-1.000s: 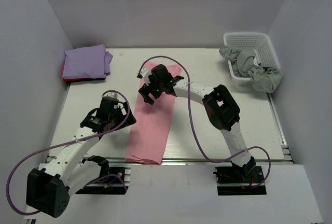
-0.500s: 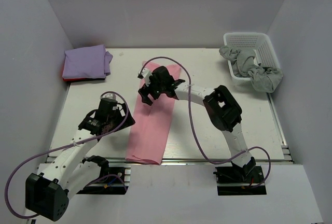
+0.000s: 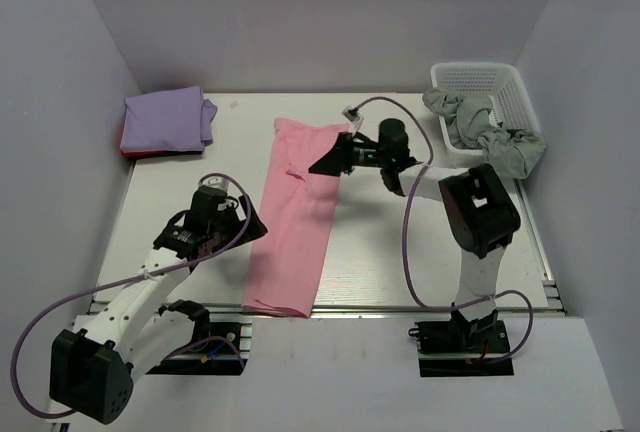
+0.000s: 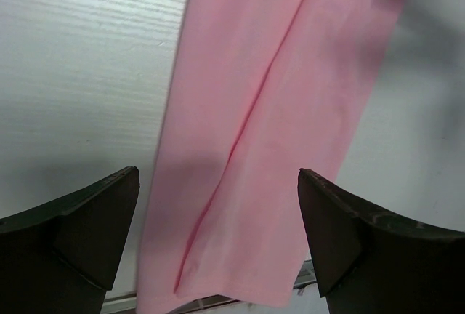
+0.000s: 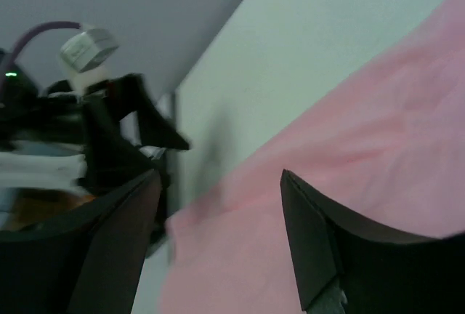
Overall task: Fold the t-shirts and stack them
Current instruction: Rotate the tshirt 90 degrees
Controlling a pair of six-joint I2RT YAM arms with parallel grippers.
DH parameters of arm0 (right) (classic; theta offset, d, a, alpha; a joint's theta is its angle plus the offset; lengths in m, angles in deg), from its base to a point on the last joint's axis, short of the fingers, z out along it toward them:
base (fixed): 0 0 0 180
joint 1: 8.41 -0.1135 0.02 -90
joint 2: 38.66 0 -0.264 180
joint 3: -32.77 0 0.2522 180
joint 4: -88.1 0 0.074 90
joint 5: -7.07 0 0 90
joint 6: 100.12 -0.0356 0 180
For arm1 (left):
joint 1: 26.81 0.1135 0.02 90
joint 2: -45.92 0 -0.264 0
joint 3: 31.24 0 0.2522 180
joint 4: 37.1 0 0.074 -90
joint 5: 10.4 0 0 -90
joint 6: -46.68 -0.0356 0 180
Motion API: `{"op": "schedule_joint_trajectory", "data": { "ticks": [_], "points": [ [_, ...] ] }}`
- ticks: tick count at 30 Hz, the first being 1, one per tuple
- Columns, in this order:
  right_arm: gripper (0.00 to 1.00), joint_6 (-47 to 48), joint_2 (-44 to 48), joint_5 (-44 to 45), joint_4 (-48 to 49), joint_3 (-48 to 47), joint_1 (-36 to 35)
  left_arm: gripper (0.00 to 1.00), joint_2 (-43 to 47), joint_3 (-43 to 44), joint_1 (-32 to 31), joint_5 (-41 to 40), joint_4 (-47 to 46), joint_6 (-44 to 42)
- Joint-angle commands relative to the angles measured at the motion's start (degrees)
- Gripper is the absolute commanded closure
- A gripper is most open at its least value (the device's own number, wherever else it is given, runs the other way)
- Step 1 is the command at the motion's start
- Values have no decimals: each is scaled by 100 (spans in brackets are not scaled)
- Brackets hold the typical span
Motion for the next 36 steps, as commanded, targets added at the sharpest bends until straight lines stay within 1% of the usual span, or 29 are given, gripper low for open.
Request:
{"op": "schedule_joint_trajectory", "data": {
  "ticks": [1,2,3,4,5,6,9,11,15,16,17,18,20,21,22,23,24,25,26,27,28,29,30,31,34,35,36],
  "points": [
    [29,-5657,-675,-2047,5557,675,368,0,-44,27,12,503,-739,-200],
    [53,-6128,-1277,-2074,7221,415,516,0,-183,28,12,505,-854,-271],
    [69,-6385,-1362,-2162,7229,212,535,0,-237,80,12,574,-951,-272],
    [81,-6466,-1450,-2380,7221,184,527,0,-298,168,12,671,-1161,-333],
    [97,-6493,-1529,-2365,7247,175,509,0,-377,230,12,672,-1241,-411],
    [100,-6494,-1521,-2338,7221,236,509,0,-561,300,12,750,-1329,-412],
    [100,-6248,-1337,-2303,7221,315,535,0,-913,782,12,803,-1471,-596],
    [100,-6247,-1292,-2347,7221,307,597,0,-1352,1002,-49,804,-1628,-719],
    [100,-6186,-1231,-2303,7221,473,711,0,-2187,1705,-49,1180,-1875,-1149],
    [100,-6169,-1213,-2320,7229,560,711,0,-2362,1872,-49,1121,-1710,-1290],
    [100,-6064,-1187,-2321,7203,614,720,0,-2695,2300,-49,798,-1552,-1422],
    [100,-6011,-1074,-2329,7203,832,755,0,-2846,2513,-49,682,-1411,-1501],
    [100,-5748,-942,-2303,7133,1000,772,0,-3075,2987,-49,628,-1165,-1616],
    [100,-5642,-854,-2294,7054,1227,781,0,-3163,3068,-49,697,-1163,-1703],
    [98,-5293,-714,-2268,6462,1290,781,0,-3234,3069,-49,698,-1163,-1704],
    [92,-4715,-616,-2268,6143,1369,781,0,-3234,3069,-49,837,-1302,-1704],
    [86,-3883,-502,-2190,5774,1500,755,0,-3234,3069,-49,891,-1356,-1704],
    [81,-3344,-31,-1980,3856,1624,729,0,-3173,3008,-49,891,-1357,-1756],
    [77,-2712,165,-1569,2984,1625,720,0,-3077,2920,-49,891,-1357,-1757],
    [74,-260,402,-1147,705,1547,694,0,-3015,2920,-49,839,-1304,-1757],
    [67,556,1004,-551,-528,1198,511,0,-2945,2833,-49,778,-1304,-1757],
    [57,1199,1132,1639,-2620,855,396,0,-2770,2719,-49,603,-1226,-1757],
    [43,2006,1316,2113,-2875,799,299,0,-2673,2648,-49,506,-1225,-1705],
    [10,2032,1370,2335,-3009,816,246,0,-2576,2482,-49,392,-1225,-1704],
    [10,2005,1397,2557,-3220,808,132,0,-2216,2183,12,163,-1225,-1572],
    [10,2023,1275,2505,-3369,773,70,0,-2136,2129,12,162,-1164,-1572],
    [10,1988,1187,2244,-3422,720,-79,0,-2075,2068,12,110,-1111,-1520]
  ]
}}
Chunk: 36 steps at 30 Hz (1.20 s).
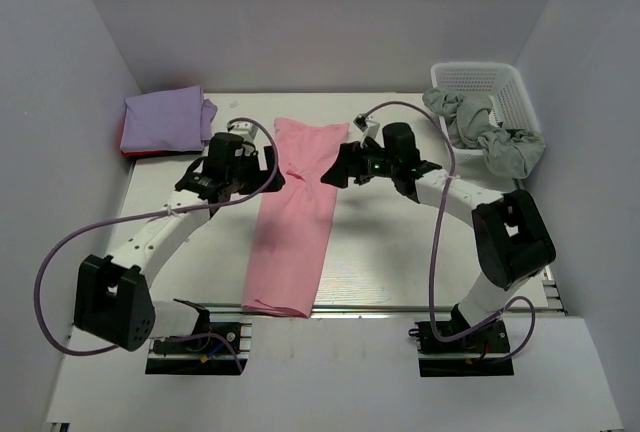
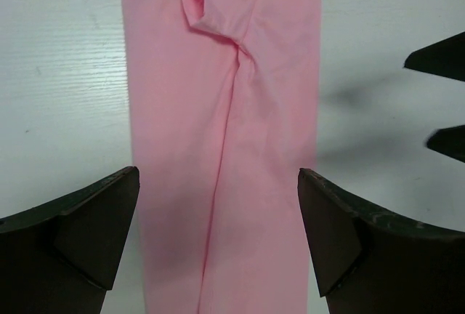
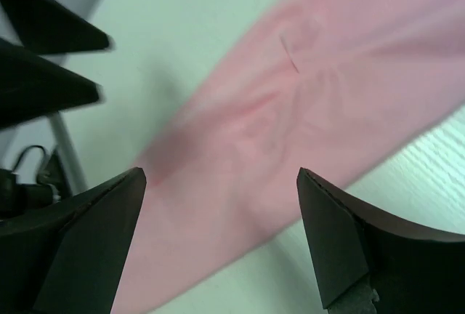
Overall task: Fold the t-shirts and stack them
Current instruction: Rotate the tshirt 90 degrees
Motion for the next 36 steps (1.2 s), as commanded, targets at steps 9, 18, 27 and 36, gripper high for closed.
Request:
{"op": "schedule_joint_trajectory", "data": {
  "ticks": [9,18,27,36],
  "points": [
    [10,1145,-1075,1269,-2088,-834,-1303,0,1145,-902,40,-746,454,587],
    [10,592,-1681,1980,-2167,-1203,-1304,0,1163,-1474,40,-500,507,834],
    [10,258,-2674,2158,-2668,-2090,-680,0,566,-1088,40,-333,402,834],
    [10,881,-3686,1296,-3283,-4384,68,0,-41,-551,40,115,463,562]
  ]
}}
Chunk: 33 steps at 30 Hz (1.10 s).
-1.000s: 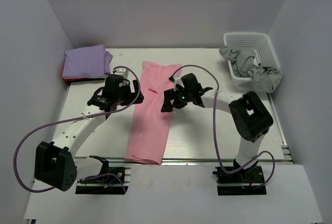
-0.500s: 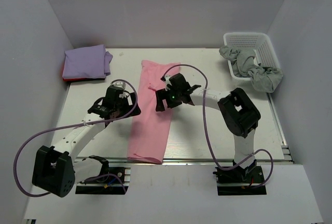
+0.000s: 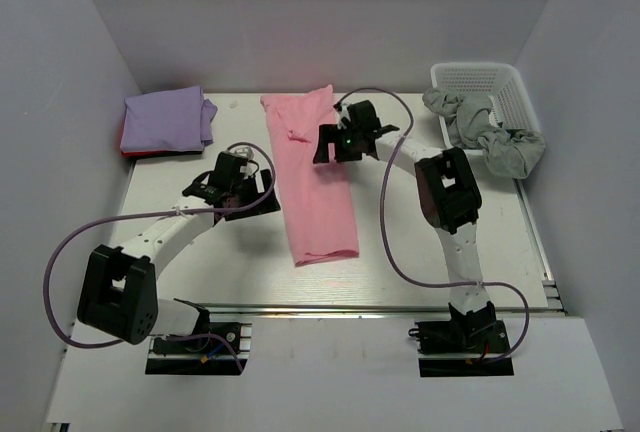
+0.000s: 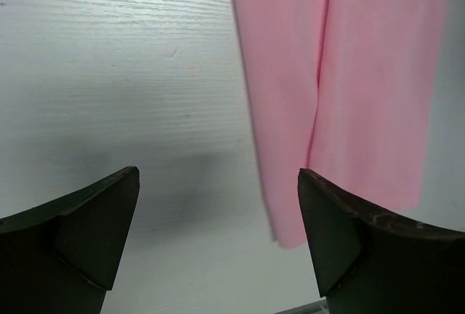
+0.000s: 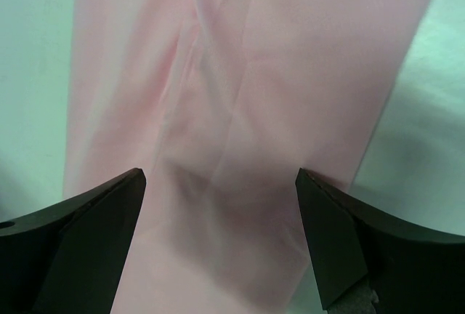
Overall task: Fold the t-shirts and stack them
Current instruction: Rotate the tshirt 90 degrees, then grab the bottom of the folded rectangular tshirt with both arms
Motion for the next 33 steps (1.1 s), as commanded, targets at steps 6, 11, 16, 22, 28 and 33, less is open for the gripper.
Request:
{"op": "schedule_joint_trajectory", "data": {
  "ticks": [6,11,16,22,28,33],
  "points": [
    [10,1178,740,562,-999,-331,-36,0,55,-322,-91,904,-233,-206],
    [10,1064,2095,1608,-1043,1575,-246,0,2,-849,-372,1459,-611,-136],
    [11,1064,3176,1839,-1456,2871,-659,0,2,-1069,-890,1634,-839,-188],
    [25,792,3661,1249,-1219,3847,-958,6,-260,-1122,-1356,1635,-1568,-74],
    [33,712,3644,1372,-1272,3997,-1011,25,-972,-797,-1875,977,-1332,-21],
    [51,634,3670,1354,-1228,4137,-985,43,-1193,-745,-2192,539,-1017,110]
  ]
}}
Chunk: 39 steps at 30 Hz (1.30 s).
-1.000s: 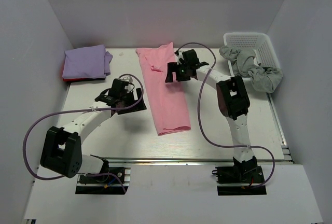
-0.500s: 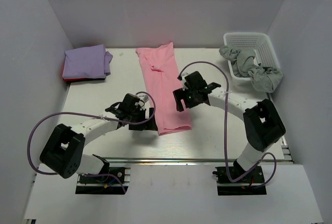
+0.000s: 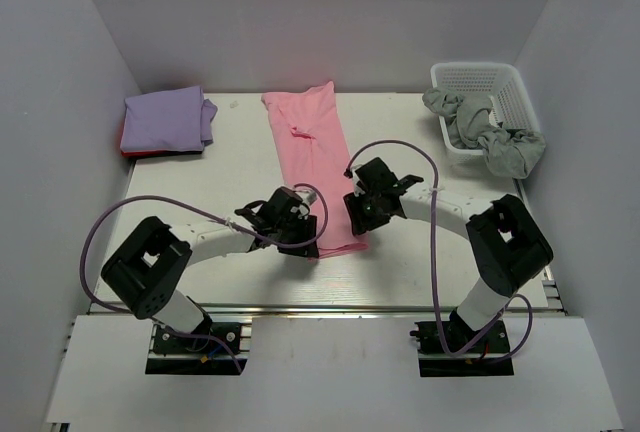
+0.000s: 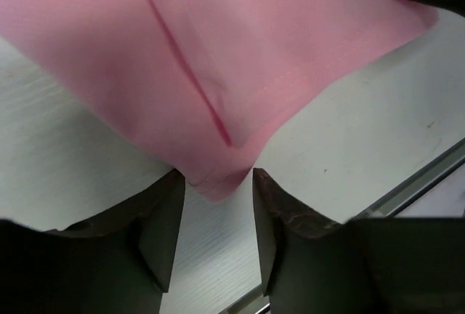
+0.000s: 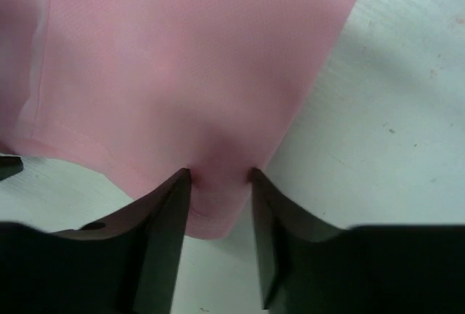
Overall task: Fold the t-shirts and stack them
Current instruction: Grab the bottom of the folded rectangular tshirt with both arms
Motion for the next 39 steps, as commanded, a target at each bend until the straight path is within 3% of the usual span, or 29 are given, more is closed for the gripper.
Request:
{"op": "schedule_joint_trajectory", "data": {
  "ticks": [1,2,4,6,7,8,18,27,29,30,34,39],
  "points": [
    [57,-118,182,-5,90,142,-4,49,-240,-39,-170,-595,530,125],
    [65,-119,199,-14,116,151,-12,53,-319,31,-223,-674,530,126],
    [72,-154,208,-23,125,204,-21,68,-372,84,-223,-727,662,178],
    [88,-154,226,-5,117,265,-4,81,-372,84,-285,-877,785,179],
    [100,-249,217,143,125,274,22,94,-372,84,-285,-1077,942,318],
    [100,-303,269,240,108,318,14,100,-372,84,-285,-1149,1022,319],
    [100,-470,910,663,-6,564,137,100,66,-135,-285,-1369,1022,582],
    [100,-418,1156,84,142,1117,208,100,278,-241,-285,-1256,987,583],
    [90,-278,1236,-634,397,1293,207,100,278,-293,-285,-1063,839,583],
    [78,-233,1280,-821,546,1372,216,100,339,-354,-285,-1062,786,583],
    [57,-276,1403,-1087,662,1364,233,100,340,-355,-285,-860,680,583],
    [49,-540,1667,-788,626,1381,251,100,392,-355,-285,-860,741,583]
  ]
}}
